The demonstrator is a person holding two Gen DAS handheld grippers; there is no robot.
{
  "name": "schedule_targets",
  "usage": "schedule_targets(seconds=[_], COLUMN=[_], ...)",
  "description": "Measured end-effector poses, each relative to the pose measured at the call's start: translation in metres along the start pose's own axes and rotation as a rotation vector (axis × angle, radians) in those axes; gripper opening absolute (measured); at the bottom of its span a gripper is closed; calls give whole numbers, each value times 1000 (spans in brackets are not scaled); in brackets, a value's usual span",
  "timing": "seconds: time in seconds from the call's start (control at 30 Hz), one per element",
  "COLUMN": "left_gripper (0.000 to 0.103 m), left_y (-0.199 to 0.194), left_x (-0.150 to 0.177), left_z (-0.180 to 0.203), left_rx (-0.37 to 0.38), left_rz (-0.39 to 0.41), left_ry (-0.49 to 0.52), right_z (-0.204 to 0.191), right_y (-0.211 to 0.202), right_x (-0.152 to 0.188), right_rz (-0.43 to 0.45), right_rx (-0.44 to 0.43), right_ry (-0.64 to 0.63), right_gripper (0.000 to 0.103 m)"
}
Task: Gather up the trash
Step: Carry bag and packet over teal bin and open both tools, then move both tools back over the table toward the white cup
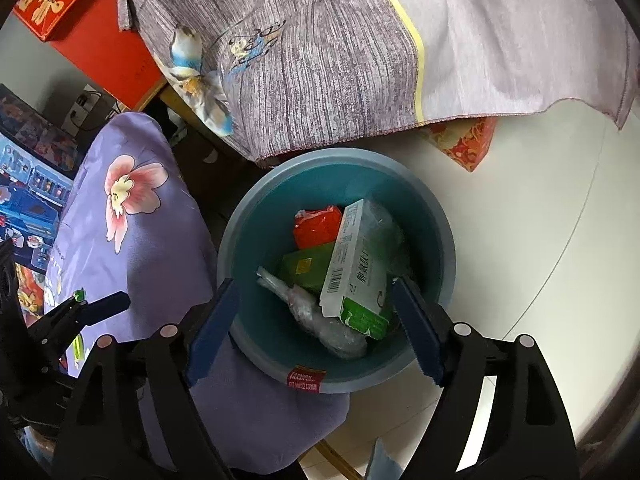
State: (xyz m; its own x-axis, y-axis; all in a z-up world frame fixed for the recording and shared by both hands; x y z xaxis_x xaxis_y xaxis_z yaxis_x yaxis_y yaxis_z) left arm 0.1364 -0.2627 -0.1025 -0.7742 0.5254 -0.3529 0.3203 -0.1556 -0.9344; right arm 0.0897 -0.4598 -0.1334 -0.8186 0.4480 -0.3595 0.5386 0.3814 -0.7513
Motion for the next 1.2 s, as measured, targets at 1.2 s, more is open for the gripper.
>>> schedule_targets(seconds=[1.2], left_gripper=[96], left_y=[-113], left_x=[176], left_z=[-215], left_rx=[-172], left_rz=[101], left_ry=[-389], right_z=[-233], right_y=[49], right_x=[111], right_rz=[-225], right_rx=[-94], right_ry=[-357], right_gripper=[76])
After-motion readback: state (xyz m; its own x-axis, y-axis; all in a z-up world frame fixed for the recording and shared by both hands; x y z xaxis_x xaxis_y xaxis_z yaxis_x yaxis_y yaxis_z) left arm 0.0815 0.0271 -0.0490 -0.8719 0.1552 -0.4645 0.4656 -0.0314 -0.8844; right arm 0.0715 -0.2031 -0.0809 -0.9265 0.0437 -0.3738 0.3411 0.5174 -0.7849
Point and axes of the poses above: each gripper's, at about its wrist camera, not at the fingertips, and y roughly the way its jaws point, z to its right, x to its underside, the point moved 1 cm from there along y, roughly the way its jaws point, and after that the axes turned 11 degrees about -x, right-handed, at the moved point
